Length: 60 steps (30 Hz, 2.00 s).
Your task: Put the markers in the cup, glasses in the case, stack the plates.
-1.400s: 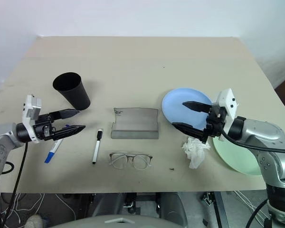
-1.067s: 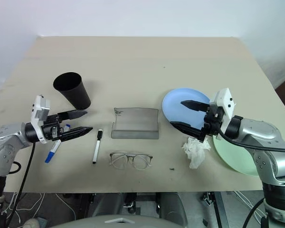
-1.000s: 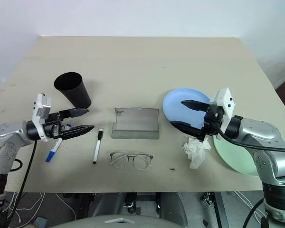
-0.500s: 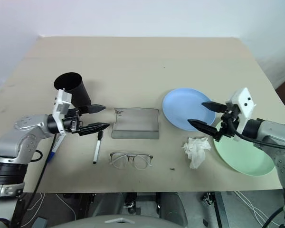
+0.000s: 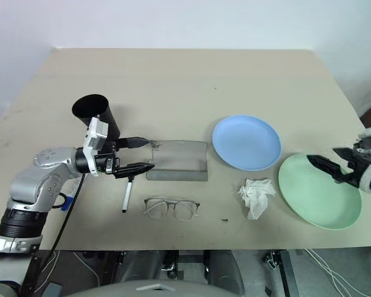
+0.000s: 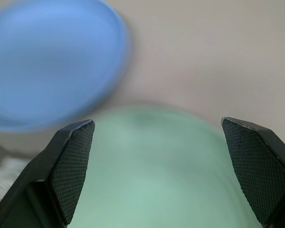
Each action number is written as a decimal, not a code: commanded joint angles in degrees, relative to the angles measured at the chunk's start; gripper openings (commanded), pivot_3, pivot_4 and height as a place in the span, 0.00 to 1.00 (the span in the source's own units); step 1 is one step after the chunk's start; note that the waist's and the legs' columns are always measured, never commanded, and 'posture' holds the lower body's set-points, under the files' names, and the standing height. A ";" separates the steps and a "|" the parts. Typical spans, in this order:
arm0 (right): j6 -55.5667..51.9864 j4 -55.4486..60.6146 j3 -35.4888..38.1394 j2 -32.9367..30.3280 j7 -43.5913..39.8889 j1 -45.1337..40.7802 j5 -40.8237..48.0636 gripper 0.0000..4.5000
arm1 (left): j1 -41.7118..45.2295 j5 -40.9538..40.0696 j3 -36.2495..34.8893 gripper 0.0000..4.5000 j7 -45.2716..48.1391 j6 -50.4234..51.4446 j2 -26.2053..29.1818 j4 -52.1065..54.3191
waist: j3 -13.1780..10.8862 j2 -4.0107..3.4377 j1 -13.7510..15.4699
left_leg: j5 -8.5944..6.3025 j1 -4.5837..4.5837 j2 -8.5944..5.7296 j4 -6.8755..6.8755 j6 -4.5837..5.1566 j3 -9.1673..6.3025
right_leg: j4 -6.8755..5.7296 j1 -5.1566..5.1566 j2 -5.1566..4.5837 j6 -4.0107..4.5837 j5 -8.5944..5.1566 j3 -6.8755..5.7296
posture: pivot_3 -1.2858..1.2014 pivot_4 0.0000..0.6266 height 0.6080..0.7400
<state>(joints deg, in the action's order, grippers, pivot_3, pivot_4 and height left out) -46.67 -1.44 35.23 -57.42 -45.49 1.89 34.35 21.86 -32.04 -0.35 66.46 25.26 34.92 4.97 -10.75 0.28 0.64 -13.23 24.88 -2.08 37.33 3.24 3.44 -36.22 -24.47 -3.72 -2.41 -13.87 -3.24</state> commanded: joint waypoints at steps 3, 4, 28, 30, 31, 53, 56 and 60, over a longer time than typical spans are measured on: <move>0.07 -2.94 3.81 -1.99 -2.24 2.26 -1.38 1.00 | -0.23 1.54 0.67 1.00 0.76 -4.73 -1.16 0.05 | 0.16 -0.25 0.08 | 0.02 -0.07 0.01 0.00 0.03 0.01 | -0.03 0.05 0.00 0.00 -0.01 0.00 | 0.52 0.24 1.00; 0.34 -4.01 4.11 -2.09 -2.79 2.78 -1.69 1.00 | -0.28 1.91 1.03 1.00 1.29 -5.57 -1.30 -0.29 | 0.17 -0.27 0.09 | 0.03 -0.09 0.00 0.00 0.04 0.01 | -0.03 0.07 0.00 0.02 -0.02 0.00 | 0.52 0.24 1.00; 5.74 -13.28 1.39 -1.43 -5.67 6.42 -8.23 0.72 | 1.27 6.85 1.89 1.00 3.68 -9.82 -1.13 -5.47 | 0.29 -0.47 0.09 | 0.11 -0.09 0.01 0.05 0.19 0.04 | -0.02 0.11 0.00 -0.02 -0.01 0.01 | 0.52 0.24 1.00; 5.34 -12.39 1.46 -1.47 -6.12 6.75 -8.01 0.57 | 1.51 7.16 1.86 1.00 3.72 -10.05 -1.01 -6.04 | 0.29 -0.48 0.10 | 0.11 -0.09 0.01 0.05 0.19 0.04 | -0.02 0.11 0.00 -0.02 -0.01 0.01 | 0.52 0.24 1.00; 5.15 -11.92 1.80 -1.54 -6.49 6.93 -7.75 0.49 | 1.58 7.41 1.86 1.00 3.73 -10.28 -0.91 -6.32 | 0.29 -0.48 0.10 | 0.11 -0.09 0.01 0.05 0.19 0.05 | -0.02 0.11 0.00 -0.03 -0.01 0.01 | 0.52 0.24 1.00; -6.19 -7.35 9.64 -6.55 -6.96 -8.20 2.30 0.01 | 3.91 6.00 0.23 1.00 4.65 -6.94 0.20 -6.98 | 0.33 -0.58 -0.44 | 0.06 -0.09 0.01 0.04 0.11 0.06 | 0.01 0.08 0.00 -0.04 0.00 0.03 | 0.52 0.24 1.00; -8.05 -6.48 4.12 -5.61 -3.90 -17.24 3.23 0.01 | 3.71 6.16 0.27 1.00 4.28 -6.68 0.49 -6.44 | 0.33 -0.58 -0.44 | 0.08 -0.10 0.04 0.03 0.14 0.06 | -0.01 0.08 0.00 -0.04 0.00 0.01 | 0.52 0.24 1.00; -7.16 -8.75 -2.63 -4.35 0.00 -26.87 1.33 0.01 | 3.06 6.05 0.08 1.00 3.58 -6.43 0.68 -5.63 | 0.33 -0.59 -0.15 | 0.11 -0.08 0.04 0.02 0.18 0.08 | 0.00 0.04 0.00 -0.03 -0.01 0.02 | 0.52 0.24 1.00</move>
<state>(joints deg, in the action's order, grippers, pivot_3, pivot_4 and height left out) -54.64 -10.13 33.45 -61.61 -47.06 -22.46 36.09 24.85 -25.23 0.89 70.44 18.72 34.95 -2.91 -10.41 -0.31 0.49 -13.13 24.84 -2.05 37.35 3.41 3.53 -36.21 -24.46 -3.72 -2.44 -13.88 -3.22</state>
